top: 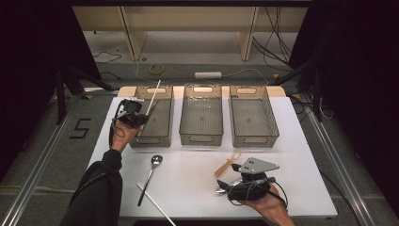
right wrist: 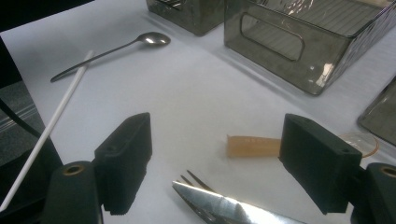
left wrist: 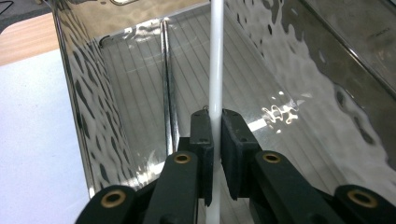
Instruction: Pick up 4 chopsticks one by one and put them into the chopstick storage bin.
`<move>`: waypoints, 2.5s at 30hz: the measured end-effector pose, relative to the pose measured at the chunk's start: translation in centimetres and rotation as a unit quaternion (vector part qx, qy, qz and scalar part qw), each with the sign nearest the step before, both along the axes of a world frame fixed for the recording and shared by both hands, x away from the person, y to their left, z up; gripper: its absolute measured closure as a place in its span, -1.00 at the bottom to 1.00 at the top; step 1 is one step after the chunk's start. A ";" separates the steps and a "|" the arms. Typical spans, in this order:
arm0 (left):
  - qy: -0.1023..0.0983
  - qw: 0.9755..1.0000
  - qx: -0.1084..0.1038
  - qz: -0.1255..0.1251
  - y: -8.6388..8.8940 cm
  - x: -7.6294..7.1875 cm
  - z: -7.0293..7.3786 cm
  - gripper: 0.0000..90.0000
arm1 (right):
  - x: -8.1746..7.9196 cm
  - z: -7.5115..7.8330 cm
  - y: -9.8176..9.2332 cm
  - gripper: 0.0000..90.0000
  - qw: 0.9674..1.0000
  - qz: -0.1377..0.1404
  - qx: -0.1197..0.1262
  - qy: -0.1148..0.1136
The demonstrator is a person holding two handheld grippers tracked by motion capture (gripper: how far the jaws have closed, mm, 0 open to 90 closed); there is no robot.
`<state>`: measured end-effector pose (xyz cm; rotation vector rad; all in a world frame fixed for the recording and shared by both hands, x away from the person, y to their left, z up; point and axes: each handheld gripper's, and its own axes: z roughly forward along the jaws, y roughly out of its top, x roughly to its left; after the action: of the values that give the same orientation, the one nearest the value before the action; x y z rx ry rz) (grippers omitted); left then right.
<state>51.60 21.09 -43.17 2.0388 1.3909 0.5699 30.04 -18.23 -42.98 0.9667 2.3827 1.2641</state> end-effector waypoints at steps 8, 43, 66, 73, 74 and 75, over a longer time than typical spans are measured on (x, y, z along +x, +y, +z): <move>-0.008 0.999 -0.039 0.003 0.3 -1.0 0.8 0.47 | -0.1 0.0 0.1 -0.41 1.000 0.001 0.001 0.003; 0.024 0.962 0.020 -0.273 -4.0 -16.9 2.7 -0.36 | -1.0 -0.2 1.4 -0.41 1.000 0.013 -0.009 0.008; 0.022 0.965 0.002 -0.262 -4.1 -19.9 0.6 -0.44 | -5.2 -2.5 8.4 -0.32 0.993 0.107 -0.019 0.049; 0.015 0.966 0.000 -0.260 -4.1 -20.3 0.5 -0.45 | -5.9 -3.3 10.3 -0.15 0.986 0.148 -0.030 0.069; 0.014 0.966 0.002 -0.260 -4.1 -20.3 0.5 -0.45 | -6.0 -3.3 10.5 -0.11 0.985 0.153 -0.033 0.073; 0.014 0.966 0.000 -0.258 -4.1 -20.4 0.5 -0.45 | -6.0 -3.4 10.7 -0.08 0.984 0.156 -0.034 0.076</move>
<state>31.24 16.98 -42.67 2.2927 0.8129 0.3100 24.05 -7.56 -46.43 0.7113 2.7618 1.2378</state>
